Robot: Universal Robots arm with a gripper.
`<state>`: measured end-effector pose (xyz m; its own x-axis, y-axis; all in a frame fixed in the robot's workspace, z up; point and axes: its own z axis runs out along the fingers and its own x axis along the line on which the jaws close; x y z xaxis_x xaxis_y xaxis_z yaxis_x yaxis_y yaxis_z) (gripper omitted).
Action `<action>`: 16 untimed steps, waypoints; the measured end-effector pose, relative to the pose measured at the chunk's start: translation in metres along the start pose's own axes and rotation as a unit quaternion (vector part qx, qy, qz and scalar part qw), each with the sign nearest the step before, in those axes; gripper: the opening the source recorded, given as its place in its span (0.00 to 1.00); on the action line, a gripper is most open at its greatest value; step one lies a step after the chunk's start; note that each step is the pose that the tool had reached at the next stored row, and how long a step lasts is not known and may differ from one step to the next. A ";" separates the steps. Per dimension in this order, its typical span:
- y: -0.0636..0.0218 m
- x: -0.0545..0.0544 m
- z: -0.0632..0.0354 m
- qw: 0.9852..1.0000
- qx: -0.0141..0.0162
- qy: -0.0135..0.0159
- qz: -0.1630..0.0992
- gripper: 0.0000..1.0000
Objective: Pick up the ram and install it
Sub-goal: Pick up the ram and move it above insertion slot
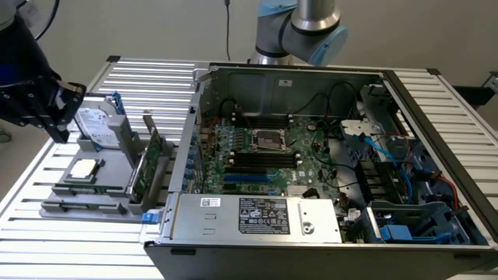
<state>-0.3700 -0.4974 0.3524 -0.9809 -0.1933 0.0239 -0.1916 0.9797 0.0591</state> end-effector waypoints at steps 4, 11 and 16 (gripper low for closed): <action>-0.0001 0.000 0.0016 0.999 0.001 0.002 -0.037 0.11; -0.0003 0.000 0.0042 0.995 0.002 0.006 -0.100 0.11; -0.0004 0.000 0.0064 0.989 0.003 0.009 -0.145 0.11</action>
<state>-0.3699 -0.4974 0.3460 -0.8836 -0.4676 0.0239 -0.4657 0.8830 0.0591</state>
